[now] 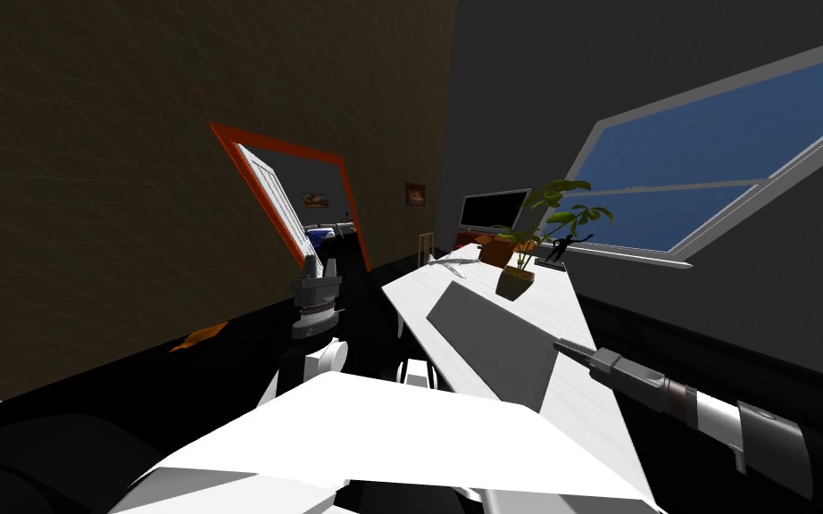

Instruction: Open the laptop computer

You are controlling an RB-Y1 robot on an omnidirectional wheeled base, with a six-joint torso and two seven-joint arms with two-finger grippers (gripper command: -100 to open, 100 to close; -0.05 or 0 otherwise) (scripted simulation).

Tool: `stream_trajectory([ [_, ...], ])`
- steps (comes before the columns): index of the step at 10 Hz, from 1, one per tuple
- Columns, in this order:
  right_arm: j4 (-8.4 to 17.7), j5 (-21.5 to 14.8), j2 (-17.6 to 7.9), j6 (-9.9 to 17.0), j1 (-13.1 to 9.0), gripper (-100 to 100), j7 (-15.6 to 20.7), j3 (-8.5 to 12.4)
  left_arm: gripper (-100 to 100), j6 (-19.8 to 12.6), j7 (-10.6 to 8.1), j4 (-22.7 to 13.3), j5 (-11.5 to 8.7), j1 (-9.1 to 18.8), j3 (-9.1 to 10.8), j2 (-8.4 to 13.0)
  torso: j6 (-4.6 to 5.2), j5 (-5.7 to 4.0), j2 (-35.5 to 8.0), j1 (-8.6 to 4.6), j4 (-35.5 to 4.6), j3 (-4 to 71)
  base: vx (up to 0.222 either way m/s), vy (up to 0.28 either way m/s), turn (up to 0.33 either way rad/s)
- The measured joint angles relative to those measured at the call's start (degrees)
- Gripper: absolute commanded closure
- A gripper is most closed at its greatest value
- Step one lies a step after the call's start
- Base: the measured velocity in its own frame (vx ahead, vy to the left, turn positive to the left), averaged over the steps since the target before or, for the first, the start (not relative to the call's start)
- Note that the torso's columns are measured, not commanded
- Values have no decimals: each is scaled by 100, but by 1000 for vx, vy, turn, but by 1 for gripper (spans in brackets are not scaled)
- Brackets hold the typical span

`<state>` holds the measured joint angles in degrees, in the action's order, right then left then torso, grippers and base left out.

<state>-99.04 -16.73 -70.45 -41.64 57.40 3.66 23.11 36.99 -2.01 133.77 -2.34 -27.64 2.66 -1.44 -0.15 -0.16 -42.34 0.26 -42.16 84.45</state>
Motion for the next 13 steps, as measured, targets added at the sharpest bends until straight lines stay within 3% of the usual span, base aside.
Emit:
stream_trajectory([
  [1, 80, 10, -15, -102, -44, 100, -24, -133, 0, 0, 0, 0, 0, 0, 0, 0, 5, -4, 8, 1, 4, 3, 153, -23, -89],
  [2, 55, 27, 3, -264, 126, -100, -58, -153, 0, 0, 0, 0, 0, -1, 0, 0, 14, 2, 15, -6, 3, 11, 10, 17, -115],
  [5, -126, 135, -308, -264, 351, -100, -300, 244, 0, 0, 0, 0, 0, 0, 0, 0, 15, 17, -2, -43, -13, 12, 0, 13, -108],
  [10, -254, 282, -745, -292, 522, -100, -619, 675, 0, 0, 0, 0, 0, 1, 0, 0, 16, 16, -8, -74, -12, 13, 2, 11, -55],
  [11, -260, 285, -753, -291, 528, 0, -636, 689, 0, 0, 0, 0, 0, 1, 0, 0, 14, 10, -4, -62, -13, 10, 1, 7, 9],
  [13, -260, 285, -752, -291, 527, 0, -634, 688, 0, 0, 0, 0, 0, 1, 0, 0, 15, 16, 3, -33, -12, 12, 0, 0, 0],
])
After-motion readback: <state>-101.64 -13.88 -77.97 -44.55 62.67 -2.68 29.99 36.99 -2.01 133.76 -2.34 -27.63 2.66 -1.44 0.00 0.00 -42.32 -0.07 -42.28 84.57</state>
